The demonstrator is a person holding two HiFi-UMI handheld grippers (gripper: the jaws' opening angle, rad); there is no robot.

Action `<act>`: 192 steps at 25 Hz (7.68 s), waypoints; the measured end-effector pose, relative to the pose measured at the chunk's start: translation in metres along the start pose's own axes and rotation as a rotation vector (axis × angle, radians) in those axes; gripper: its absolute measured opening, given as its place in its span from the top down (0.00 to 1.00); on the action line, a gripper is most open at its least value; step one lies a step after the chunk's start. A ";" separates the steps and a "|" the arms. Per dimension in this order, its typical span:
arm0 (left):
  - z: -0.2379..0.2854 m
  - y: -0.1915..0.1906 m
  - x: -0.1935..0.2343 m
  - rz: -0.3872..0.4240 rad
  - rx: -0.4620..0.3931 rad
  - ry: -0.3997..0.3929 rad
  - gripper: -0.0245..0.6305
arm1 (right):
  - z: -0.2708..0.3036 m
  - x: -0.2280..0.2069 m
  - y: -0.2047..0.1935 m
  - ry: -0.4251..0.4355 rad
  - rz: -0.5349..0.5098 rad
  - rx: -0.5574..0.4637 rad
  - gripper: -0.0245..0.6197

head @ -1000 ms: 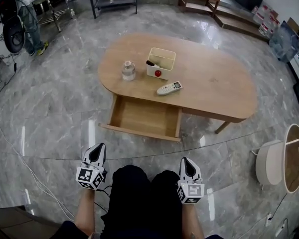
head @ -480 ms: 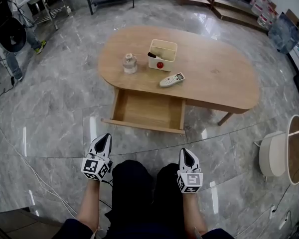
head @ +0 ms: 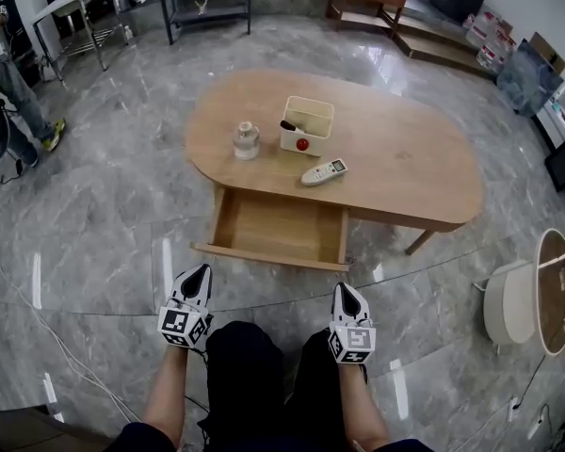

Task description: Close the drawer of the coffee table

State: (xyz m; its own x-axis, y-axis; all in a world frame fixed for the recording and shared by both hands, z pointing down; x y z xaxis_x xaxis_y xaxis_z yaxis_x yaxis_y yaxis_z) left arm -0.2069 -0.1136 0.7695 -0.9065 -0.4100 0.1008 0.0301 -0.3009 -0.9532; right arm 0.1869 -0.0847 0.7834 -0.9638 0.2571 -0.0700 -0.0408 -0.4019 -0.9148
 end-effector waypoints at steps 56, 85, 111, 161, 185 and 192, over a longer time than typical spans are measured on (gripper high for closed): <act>0.039 0.011 0.004 0.031 -0.052 -0.043 0.93 | 0.028 -0.011 0.020 -0.045 -0.002 -0.072 0.92; 0.047 0.025 0.003 0.050 -0.058 -0.042 0.93 | 0.034 -0.018 0.036 -0.038 -0.004 -0.066 0.92; 0.067 0.032 0.010 0.040 -0.054 -0.024 0.93 | 0.053 -0.026 0.045 -0.025 -0.013 -0.050 0.92; 0.113 0.047 0.029 0.025 -0.052 -0.026 0.93 | 0.096 -0.043 0.065 -0.010 0.013 -0.034 0.92; 0.133 0.054 0.038 0.023 -0.058 -0.017 0.93 | 0.115 -0.048 0.074 -0.002 0.017 -0.047 0.92; 0.139 0.056 0.041 0.023 -0.059 -0.020 0.93 | 0.121 -0.050 0.076 -0.007 0.016 -0.046 0.92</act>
State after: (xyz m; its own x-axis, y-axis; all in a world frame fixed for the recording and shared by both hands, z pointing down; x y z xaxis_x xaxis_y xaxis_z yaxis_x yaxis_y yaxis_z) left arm -0.1833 -0.2671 0.7600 -0.8971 -0.4338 0.0834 0.0256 -0.2396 -0.9705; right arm 0.2007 -0.2342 0.7653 -0.9661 0.2450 -0.0819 -0.0137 -0.3652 -0.9308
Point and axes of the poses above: the fingertips, and each gripper's own axes: z forward along the fingers, x to its left, y out of its top, the point moved 10 cm from there along -z, backward along the fingers, and after that the axes turned 7 degrees about x, right-handed, at the moved point
